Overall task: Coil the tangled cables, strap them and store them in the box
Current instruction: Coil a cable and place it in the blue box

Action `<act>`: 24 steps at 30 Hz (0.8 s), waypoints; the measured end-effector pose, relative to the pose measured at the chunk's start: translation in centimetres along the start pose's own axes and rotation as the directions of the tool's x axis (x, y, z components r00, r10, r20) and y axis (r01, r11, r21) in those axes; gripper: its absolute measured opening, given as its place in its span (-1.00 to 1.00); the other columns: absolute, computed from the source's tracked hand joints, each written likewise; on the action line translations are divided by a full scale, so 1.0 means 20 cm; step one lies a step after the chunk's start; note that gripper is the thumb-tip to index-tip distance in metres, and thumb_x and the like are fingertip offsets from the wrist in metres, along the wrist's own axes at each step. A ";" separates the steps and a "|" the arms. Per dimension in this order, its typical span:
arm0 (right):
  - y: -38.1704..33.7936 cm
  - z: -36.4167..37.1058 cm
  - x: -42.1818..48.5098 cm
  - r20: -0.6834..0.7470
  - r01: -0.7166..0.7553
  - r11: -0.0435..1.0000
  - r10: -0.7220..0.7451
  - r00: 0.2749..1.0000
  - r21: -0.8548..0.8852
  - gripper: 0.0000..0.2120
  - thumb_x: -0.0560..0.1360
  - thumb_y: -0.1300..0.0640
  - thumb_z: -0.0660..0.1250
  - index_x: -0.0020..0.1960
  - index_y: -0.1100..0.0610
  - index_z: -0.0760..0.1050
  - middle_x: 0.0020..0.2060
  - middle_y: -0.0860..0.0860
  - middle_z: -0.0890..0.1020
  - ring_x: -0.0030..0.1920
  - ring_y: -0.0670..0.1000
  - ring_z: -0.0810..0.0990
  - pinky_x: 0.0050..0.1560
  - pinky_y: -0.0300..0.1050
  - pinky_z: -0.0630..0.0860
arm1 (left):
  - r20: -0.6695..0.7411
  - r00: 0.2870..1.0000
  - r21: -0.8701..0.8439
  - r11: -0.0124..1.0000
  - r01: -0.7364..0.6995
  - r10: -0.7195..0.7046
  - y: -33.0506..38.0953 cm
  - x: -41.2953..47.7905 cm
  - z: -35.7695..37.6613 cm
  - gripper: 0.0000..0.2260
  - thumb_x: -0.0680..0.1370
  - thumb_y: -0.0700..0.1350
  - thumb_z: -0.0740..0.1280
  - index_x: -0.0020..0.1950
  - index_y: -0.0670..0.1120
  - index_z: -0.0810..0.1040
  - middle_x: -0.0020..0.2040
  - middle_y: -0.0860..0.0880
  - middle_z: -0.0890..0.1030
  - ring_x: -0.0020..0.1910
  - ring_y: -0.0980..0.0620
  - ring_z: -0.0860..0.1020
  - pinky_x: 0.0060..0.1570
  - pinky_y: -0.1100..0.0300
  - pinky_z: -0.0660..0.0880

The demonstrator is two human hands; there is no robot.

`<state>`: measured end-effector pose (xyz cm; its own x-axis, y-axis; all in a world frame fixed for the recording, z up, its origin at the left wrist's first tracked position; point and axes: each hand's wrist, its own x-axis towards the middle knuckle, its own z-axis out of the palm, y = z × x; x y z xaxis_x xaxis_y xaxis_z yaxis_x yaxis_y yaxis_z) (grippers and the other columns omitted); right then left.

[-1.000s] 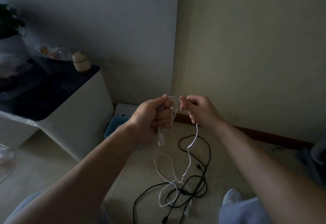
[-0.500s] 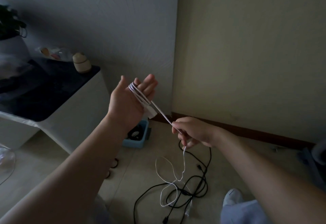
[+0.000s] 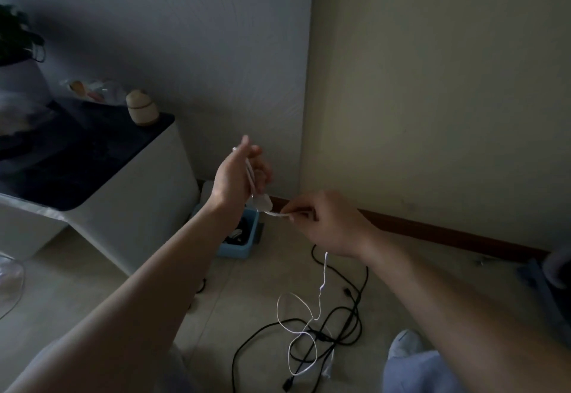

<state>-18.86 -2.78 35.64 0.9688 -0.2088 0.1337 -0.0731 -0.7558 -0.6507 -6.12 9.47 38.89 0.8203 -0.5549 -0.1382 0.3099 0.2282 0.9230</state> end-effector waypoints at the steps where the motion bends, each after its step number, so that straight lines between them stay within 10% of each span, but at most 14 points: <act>1: 0.00 -0.01 0.00 -0.001 -0.012 1.000 0.012 1.000 0.000 -0.82 0.55 0.12 0.35 0.08 0.00 0.70 -0.12 -0.14 0.72 -0.20 -0.28 0.54 -0.23 -0.41 0.39 | -0.018 0.999 0.045 0.998 -0.032 0.033 -0.01 0.00 0.00 -0.80 0.70 -0.05 0.17 0.00 -0.16 0.44 -0.40 -0.06 0.51 -0.47 0.00 0.35 -0.34 0.17 0.41; 9: 0.05 -0.07 -0.01 0.195 -0.115 0.993 0.112 0.974 0.003 -0.87 0.54 0.04 0.36 -0.04 -0.12 0.68 -0.38 -0.34 0.58 -0.32 -0.37 0.52 -0.30 -0.28 0.36 | 0.000 1.000 -0.005 1.000 0.004 -0.004 0.00 0.04 -0.09 -0.81 0.71 -0.26 0.07 0.04 -0.15 0.45 -0.14 -0.13 0.72 -0.20 -0.07 0.71 -0.07 0.04 0.64; 18: -0.04 -0.13 0.01 0.043 0.078 0.967 -0.091 0.995 0.243 -0.81 0.48 0.10 0.34 -0.04 -0.12 0.69 -0.28 -0.31 0.68 -0.26 -0.28 0.62 -0.23 -0.44 0.45 | 0.303 0.943 0.448 0.852 -0.271 0.141 -0.23 -0.01 0.03 -0.82 0.69 -0.35 0.07 0.00 -0.25 0.44 -0.14 -0.13 0.56 -0.16 0.02 0.54 -0.14 0.19 0.48; 24: 0.03 -0.23 0.02 -0.287 0.146 0.935 -0.050 0.957 0.324 -0.80 0.40 0.26 0.50 -0.17 0.00 0.54 -0.41 -0.17 0.57 -0.39 -0.20 0.49 -0.29 -0.29 0.41 | 0.479 0.840 0.451 0.892 0.012 -0.254 -0.22 -0.10 0.08 -0.43 0.60 0.29 0.01 -0.07 -0.17 0.53 -0.45 -0.11 0.52 -0.48 -0.02 0.41 -0.46 0.20 0.36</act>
<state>-19.59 -6.21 38.76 0.8624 -0.3401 0.3750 0.1501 -0.5357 -0.8310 -9.88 8.18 35.59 0.3806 -0.9074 -0.1781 0.0692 -0.1641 0.9840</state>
